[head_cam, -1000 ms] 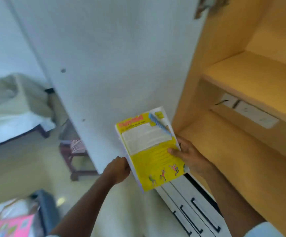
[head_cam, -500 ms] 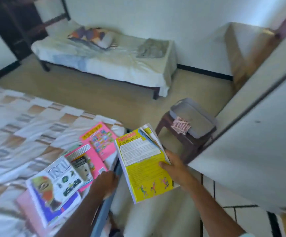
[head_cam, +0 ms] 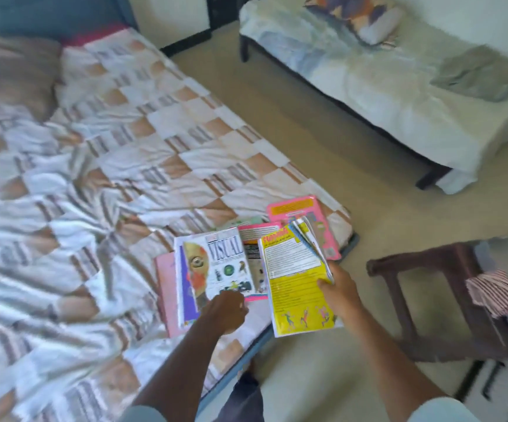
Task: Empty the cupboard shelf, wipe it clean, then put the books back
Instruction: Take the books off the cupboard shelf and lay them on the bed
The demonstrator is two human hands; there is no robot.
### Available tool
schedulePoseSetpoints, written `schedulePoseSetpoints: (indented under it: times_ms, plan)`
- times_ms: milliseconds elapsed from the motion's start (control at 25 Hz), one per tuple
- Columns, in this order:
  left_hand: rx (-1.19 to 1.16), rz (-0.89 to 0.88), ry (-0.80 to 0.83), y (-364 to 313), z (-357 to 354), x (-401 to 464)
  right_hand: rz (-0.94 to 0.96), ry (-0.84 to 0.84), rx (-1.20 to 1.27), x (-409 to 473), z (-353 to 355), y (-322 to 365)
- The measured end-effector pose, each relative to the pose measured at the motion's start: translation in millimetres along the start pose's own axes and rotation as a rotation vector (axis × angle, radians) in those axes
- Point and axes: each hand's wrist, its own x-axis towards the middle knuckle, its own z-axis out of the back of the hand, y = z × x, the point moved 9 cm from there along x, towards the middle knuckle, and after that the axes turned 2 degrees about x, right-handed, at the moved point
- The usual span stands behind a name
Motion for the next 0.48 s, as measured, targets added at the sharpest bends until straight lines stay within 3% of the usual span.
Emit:
schedulePoseSetpoints:
  times_ms: [240,480]
  plan:
    - [-0.075,0.105,0.009,72.8,-1.1,21.2,-0.019,0.098,-0.045,38.9,-91.4,46.1]
    - [-0.054,0.049,-0.003,54.1,2.6,65.9,-0.115,0.066,-0.031,85.8,-111.4,24.8]
